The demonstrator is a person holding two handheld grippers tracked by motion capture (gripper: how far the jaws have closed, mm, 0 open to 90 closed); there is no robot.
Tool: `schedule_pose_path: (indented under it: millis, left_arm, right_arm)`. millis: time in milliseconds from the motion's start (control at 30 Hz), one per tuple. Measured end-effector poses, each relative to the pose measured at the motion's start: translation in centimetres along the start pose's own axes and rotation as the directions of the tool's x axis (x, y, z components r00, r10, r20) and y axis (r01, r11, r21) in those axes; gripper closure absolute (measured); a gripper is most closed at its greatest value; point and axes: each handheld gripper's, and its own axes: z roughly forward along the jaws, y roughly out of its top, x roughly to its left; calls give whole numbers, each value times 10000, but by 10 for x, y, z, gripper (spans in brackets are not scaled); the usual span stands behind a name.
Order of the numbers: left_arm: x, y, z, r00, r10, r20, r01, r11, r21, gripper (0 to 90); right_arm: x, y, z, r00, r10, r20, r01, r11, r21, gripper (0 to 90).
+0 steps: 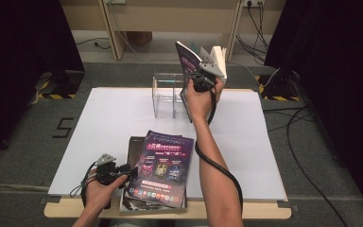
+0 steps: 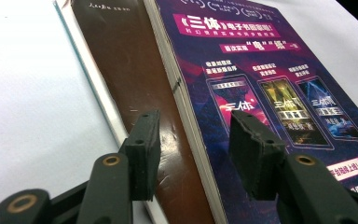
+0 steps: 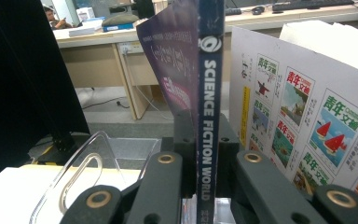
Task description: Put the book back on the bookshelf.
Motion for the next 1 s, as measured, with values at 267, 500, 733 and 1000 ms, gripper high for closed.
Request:
schedule_pose_path:
  millis: [267,500,733,1000]
  left_arm:
    - [0,0,0,10000,1,10,-1,10000,-12,531]
    - [-1,0,0,10000,-3,26,3,10000,-13,531]
    - [-1,0,0,10000,-4,39,4,10000,-18,531]
    - [-1,-1,0,10000,40,20,-40,10000,-6,531]
  right_arm:
    - [0,1,2,10000,9,93,-8,10000,-83,846]
    - [-1,-2,5,9999,-25,114,26,10000,-82,845]
    - [3,-8,5,9997,-210,146,212,9997,-142,842]
    - [2,-13,-2,9998,-150,96,147,9995,264,822]
